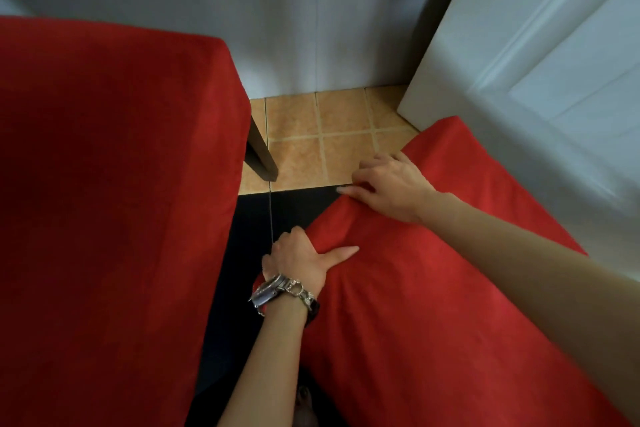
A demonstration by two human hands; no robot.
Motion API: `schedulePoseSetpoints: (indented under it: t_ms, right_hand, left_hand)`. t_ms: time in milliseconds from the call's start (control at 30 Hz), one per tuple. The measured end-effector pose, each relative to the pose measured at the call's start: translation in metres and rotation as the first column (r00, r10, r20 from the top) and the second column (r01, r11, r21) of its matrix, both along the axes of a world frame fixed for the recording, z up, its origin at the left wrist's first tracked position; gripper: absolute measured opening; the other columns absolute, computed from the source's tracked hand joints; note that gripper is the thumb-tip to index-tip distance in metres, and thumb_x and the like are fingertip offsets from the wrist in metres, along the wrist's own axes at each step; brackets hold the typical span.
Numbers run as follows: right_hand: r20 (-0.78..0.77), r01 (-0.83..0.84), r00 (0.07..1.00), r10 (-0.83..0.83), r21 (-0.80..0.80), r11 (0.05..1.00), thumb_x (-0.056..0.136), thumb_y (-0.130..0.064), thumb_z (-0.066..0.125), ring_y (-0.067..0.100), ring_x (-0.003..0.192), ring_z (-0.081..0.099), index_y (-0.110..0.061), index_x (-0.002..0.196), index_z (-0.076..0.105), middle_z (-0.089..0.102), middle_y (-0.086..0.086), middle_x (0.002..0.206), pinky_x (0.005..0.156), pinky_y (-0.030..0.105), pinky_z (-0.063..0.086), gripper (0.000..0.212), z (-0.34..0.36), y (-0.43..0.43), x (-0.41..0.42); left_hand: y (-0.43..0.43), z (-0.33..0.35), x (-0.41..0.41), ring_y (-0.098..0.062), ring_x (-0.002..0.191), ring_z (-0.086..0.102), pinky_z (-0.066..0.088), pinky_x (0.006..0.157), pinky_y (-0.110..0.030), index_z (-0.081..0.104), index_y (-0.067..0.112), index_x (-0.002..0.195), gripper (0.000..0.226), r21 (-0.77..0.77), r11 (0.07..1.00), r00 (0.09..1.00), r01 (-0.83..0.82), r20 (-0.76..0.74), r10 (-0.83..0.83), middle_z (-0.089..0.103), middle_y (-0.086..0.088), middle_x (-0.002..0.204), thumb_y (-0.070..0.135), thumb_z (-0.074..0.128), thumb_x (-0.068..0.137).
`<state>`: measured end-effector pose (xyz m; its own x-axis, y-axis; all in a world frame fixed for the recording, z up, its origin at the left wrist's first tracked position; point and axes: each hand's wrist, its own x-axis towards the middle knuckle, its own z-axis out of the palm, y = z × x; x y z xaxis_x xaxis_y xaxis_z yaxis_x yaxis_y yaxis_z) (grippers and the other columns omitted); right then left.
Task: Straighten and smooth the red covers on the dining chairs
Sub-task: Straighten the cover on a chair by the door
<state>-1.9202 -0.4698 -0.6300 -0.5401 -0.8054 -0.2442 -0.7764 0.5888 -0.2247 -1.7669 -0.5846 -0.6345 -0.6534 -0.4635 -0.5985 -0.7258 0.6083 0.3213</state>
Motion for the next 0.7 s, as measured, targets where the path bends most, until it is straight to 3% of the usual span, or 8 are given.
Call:
schedulePoseSetpoints:
  t_ms: [133, 233, 333, 533, 600, 700]
  right_hand:
    - [0.240, -0.144, 0.968, 0.070, 0.309, 0.940, 0.059, -0.093, 0.032, 0.020, 0.110, 0.052, -0.024, 0.125, 0.047, 0.057, -0.005, 0.115, 0.101, 0.038, 0.031, 0.097, 0.050, 0.003, -0.003]
    - [0.261, -0.277, 0.954, 0.151, 0.560, 0.781, 0.046, -0.095, 0.047, 0.028, 0.127, 0.042, -0.024, 0.143, 0.030, 0.049, -0.002, 0.134, 0.112, 0.050, 0.023, 0.121, 0.085, 0.012, -0.005]
    - [0.201, -0.333, 0.943, 0.266, 0.618, 0.712, 0.053, -0.086, 0.059, 0.026, 0.129, 0.040, -0.016, 0.144, 0.031, 0.047, 0.001, 0.137, 0.112, 0.053, 0.022, 0.118, 0.113, 0.016, 0.004]
    - [0.139, -0.280, 0.959, 0.246, 0.585, 0.761, 0.058, -0.080, 0.061, 0.024, 0.121, 0.044, -0.014, 0.133, 0.044, 0.052, 0.003, 0.128, 0.106, 0.051, 0.032, 0.102, 0.173, 0.040, 0.024]
    - [0.110, -0.255, 0.966, 0.235, 0.573, 0.779, 0.058, -0.079, 0.061, 0.023, 0.121, 0.043, -0.014, 0.134, 0.043, 0.051, 0.002, 0.128, 0.107, 0.055, 0.028, 0.101, 0.194, 0.052, 0.033]
    - [0.068, -0.206, 0.977, 0.203, 0.558, 0.804, 0.062, -0.076, 0.061, 0.023, 0.126, 0.040, -0.015, 0.135, 0.043, 0.050, 0.001, 0.128, 0.108, 0.069, 0.013, 0.097, 0.224, 0.071, 0.046]
  left_hand:
    - [0.012, 0.039, 0.007, -0.026, 0.104, 0.060, 0.047, 0.092, -0.043, 0.054, 0.011, 0.109, 0.089, -0.018, 1.000, 1.000, 0.017, -0.003, -0.017, 0.062, -0.005, 0.111, 0.083, 0.058, 0.057]
    - [0.019, 0.066, 0.011, -0.026, 0.105, 0.059, 0.047, 0.093, -0.044, 0.053, 0.010, 0.110, 0.087, -0.009, 1.000, 1.000, 0.028, 0.003, -0.028, 0.061, -0.006, 0.112, 0.081, 0.059, 0.060]
    - [0.028, 0.095, 0.016, -0.025, 0.103, 0.060, 0.048, 0.091, -0.044, 0.053, 0.011, 0.109, 0.086, -0.010, 0.999, 0.999, 0.045, -0.008, -0.045, 0.062, -0.006, 0.110, 0.081, 0.059, 0.059]
    - [0.047, 0.153, 0.031, -0.021, 0.098, 0.061, 0.043, 0.091, -0.038, 0.051, 0.018, 0.103, 0.078, -0.053, 0.978, 0.979, 0.203, -0.007, -0.204, 0.062, 0.001, 0.104, 0.085, 0.049, 0.064]
    - [0.055, 0.175, 0.035, -0.019, 0.098, 0.060, 0.039, 0.091, -0.037, 0.053, 0.022, 0.106, 0.074, -0.036, 0.967, 0.967, 0.253, 0.001, -0.253, 0.062, 0.002, 0.104, 0.084, 0.048, 0.066]
    - [0.067, 0.204, 0.041, -0.018, 0.100, 0.059, 0.036, 0.091, -0.036, 0.055, 0.027, 0.113, 0.071, -0.016, 0.951, 0.951, 0.310, 0.015, -0.310, 0.062, 0.003, 0.106, 0.083, 0.047, 0.069]
